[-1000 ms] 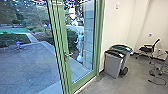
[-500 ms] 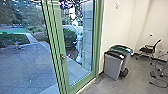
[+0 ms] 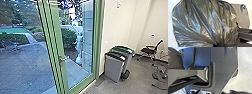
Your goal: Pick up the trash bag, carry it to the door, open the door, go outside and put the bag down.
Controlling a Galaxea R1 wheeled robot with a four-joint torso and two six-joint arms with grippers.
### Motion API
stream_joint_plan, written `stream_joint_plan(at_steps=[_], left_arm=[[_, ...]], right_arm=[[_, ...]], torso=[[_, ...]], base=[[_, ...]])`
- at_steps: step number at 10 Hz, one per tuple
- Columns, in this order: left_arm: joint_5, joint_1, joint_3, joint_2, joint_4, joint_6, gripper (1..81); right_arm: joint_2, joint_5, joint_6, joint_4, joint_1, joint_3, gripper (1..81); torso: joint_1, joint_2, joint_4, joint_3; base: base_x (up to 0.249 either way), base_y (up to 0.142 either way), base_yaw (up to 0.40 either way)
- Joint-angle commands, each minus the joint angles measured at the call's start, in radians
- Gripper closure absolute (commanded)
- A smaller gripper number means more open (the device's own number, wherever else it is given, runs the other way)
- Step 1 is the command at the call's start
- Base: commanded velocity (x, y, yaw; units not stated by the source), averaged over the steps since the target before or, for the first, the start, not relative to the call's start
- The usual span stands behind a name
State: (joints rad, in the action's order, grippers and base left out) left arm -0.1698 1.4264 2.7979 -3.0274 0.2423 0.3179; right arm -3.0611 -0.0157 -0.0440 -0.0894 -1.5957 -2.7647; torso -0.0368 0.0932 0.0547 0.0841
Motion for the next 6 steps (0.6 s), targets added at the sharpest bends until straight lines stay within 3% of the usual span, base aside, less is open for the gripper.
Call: stream_joint_plan(at_steps=[1, 2, 6], left_arm=[[-0.062, -0.051, 0.002, 0.005, -0.003, 0.007, 81.1], [-0.025, -0.044, 0.002, 0.007, -0.005, 0.007, 81.1], [-0.022, -0.037, 0.000, 0.005, -0.006, 0.007, 81.1]], right_arm=[[-0.003, -0.017, -0.002, -0.003, 0.013, 0.002, 1.0], [-0.003, -0.009, -0.002, -0.003, 0.012, 0.004, 1.0], [-0.006, -0.009, -0.002, 0.000, 0.016, 0.004, 1.0]], torso=[[0.000, 0.000, 0.000, 0.000], [0.000, 0.000, 0.000, 0.000], [0.000, 0.000, 0.000, 0.000]], base=[[0.133, 0.000, 0.000], [0.133, 0.000, 0.000], [0.133, 0.000, 0.000]])
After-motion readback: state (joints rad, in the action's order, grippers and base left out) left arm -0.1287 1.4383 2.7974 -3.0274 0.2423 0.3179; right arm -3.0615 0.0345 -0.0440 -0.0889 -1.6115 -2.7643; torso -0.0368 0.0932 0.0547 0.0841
